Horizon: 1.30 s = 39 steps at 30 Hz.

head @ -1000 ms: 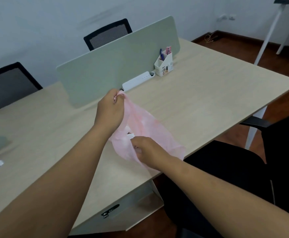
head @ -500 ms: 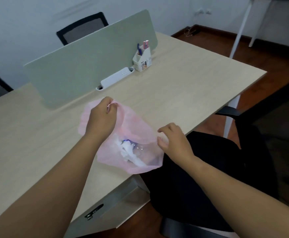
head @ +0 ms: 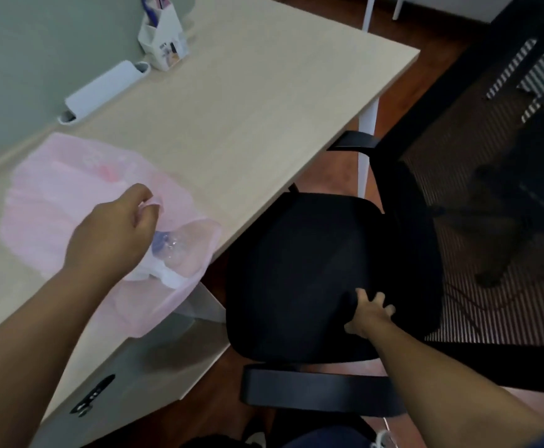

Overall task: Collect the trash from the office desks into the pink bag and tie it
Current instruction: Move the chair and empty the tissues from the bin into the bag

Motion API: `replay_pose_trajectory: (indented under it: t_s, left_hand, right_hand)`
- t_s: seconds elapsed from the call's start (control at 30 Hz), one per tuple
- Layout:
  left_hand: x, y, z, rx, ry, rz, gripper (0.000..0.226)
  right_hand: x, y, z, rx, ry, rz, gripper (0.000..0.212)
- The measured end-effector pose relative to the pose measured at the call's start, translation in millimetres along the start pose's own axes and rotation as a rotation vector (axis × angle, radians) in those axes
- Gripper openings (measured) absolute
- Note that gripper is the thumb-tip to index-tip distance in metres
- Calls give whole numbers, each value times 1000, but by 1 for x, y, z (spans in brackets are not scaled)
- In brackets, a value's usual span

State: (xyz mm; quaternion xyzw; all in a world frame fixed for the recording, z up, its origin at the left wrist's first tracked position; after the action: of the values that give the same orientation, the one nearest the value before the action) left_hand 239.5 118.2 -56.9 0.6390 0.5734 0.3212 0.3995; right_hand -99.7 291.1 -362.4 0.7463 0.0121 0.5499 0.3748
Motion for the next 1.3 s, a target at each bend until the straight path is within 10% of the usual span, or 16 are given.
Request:
replay_pose_trajectory:
  t_s: [0.67,1.1,1.3]
  left_hand:
    - [-7,2,10,13,50,-38,17]
    - [0,92,7,54,134,-185,20]
    - [14,120,15,140,215,-288,23]
  right_hand:
    - [-47,-7,-2,-85,21,-161,22]
    - [233,183,194,-558,1076,-607,8]
    - [288,176,294,-525,1315,-159,34]
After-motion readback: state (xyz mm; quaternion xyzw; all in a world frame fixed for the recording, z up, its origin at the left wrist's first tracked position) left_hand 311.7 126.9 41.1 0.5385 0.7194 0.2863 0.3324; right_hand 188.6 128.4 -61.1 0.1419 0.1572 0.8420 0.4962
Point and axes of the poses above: each hand's wrist, its own x-axis away from the middle knuckle, its own y-axis out of the back of the hand, z = x × y, the point moved 5 cm from there along -x, towards the middle knuckle, and after that the axes turned 15 degrees about x, right-handed, at the moved point
